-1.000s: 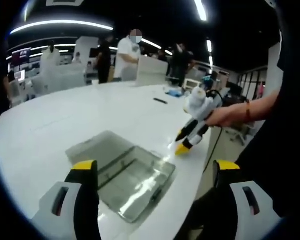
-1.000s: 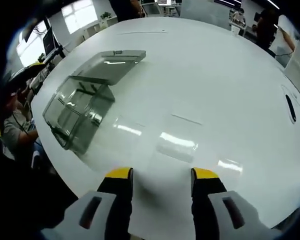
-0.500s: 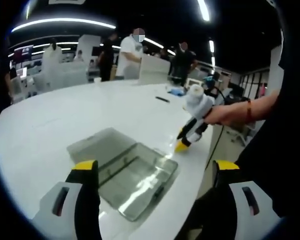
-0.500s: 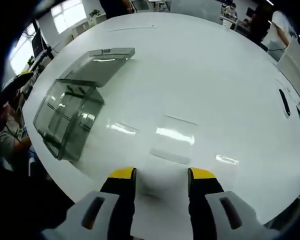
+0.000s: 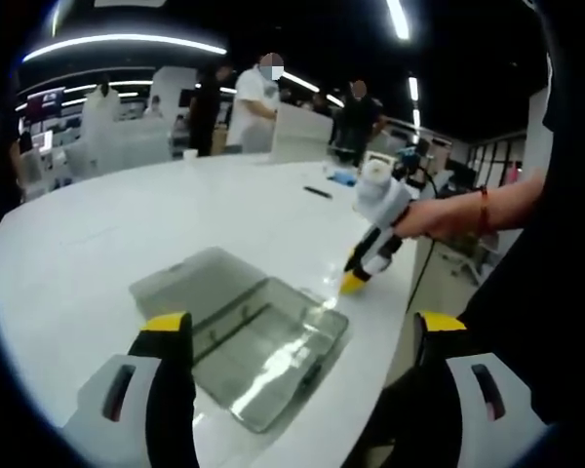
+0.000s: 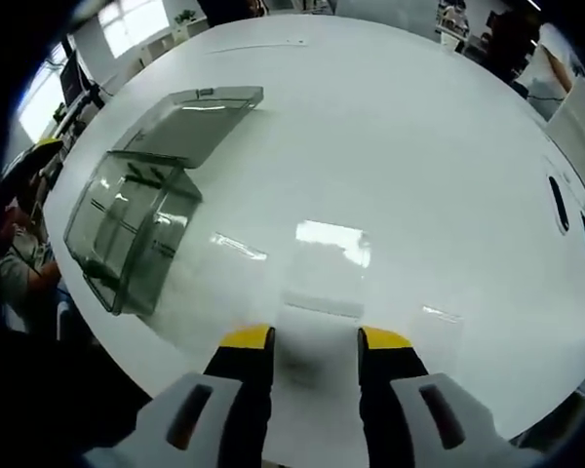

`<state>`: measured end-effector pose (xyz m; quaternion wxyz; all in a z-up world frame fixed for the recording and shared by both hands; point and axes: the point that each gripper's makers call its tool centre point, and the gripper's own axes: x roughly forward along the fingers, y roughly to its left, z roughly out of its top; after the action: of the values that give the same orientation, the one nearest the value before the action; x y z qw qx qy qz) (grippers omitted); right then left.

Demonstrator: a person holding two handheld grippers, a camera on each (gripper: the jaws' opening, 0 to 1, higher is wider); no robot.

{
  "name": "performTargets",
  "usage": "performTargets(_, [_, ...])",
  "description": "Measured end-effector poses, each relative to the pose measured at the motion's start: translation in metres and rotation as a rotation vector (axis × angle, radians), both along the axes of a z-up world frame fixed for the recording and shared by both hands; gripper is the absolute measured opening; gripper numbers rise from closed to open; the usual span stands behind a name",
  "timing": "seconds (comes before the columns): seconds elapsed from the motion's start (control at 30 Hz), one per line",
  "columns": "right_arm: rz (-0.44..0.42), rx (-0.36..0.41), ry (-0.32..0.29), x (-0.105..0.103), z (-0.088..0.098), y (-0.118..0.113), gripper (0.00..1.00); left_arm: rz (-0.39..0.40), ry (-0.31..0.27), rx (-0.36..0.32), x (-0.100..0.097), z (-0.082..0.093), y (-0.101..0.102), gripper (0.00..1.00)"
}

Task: Insert the divider into the dual guide fixture by aligning both edges with the guide slots and pushing it downward to the bottom, including one-sided entry, uneven engagement, binding, and posture correction.

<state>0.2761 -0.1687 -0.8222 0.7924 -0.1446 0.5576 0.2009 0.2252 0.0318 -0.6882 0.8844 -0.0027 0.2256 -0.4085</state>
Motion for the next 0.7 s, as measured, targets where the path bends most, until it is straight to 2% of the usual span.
performTargets(0.1, [-0.003,-0.002,0.0,-0.002,0.0,-0.002,0.3,-0.007,0.003,0.009,0.0,-0.001,0.0,0.92])
performTargets(0.17, [-0.018,-0.013,0.023,-0.007,0.0,-0.006,0.3,-0.012,0.003,0.009,0.0,-0.001,-0.001,0.92])
performTargets(0.27, [-0.031,-0.003,0.018,-0.008,0.0,-0.01,0.3,-0.017,0.0,0.011,0.0,0.0,-0.001,0.92])
performTargets(0.47, [-0.002,-0.016,0.025,-0.007,0.0,-0.009,0.28,-0.028,0.004,0.015,-0.003,-0.001,-0.004,0.91])
performTargets(0.7, [-0.008,0.006,-0.031,-0.003,0.011,-0.011,0.27,-0.032,-0.003,0.007,-0.003,0.002,-0.007,0.91])
